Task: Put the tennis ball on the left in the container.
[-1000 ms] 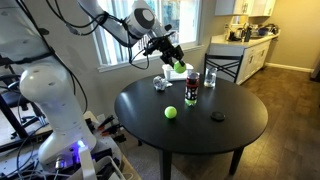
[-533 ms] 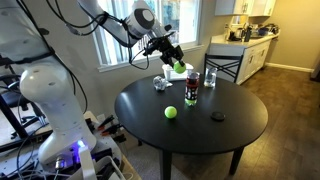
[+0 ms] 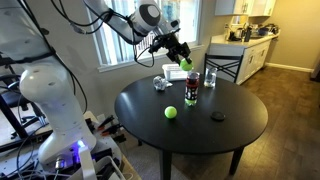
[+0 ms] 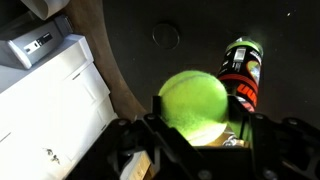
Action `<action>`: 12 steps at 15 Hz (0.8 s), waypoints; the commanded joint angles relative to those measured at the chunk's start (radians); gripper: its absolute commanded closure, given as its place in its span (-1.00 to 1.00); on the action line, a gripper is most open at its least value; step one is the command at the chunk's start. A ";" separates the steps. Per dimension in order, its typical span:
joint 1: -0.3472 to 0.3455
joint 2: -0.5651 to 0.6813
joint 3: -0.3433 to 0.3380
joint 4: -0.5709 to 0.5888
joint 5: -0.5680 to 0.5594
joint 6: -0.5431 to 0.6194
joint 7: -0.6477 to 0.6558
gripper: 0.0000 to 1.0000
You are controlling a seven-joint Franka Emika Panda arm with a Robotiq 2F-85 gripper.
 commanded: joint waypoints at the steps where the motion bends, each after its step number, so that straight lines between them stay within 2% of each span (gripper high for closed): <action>1: 0.008 0.058 -0.015 0.046 0.038 0.023 0.038 0.21; 3: 0.016 0.088 -0.016 0.059 0.066 0.037 0.051 0.21; 9: 0.024 0.205 -0.028 0.155 0.034 0.101 0.122 0.21; 12: 0.010 0.256 -0.011 0.198 0.043 0.109 0.140 0.21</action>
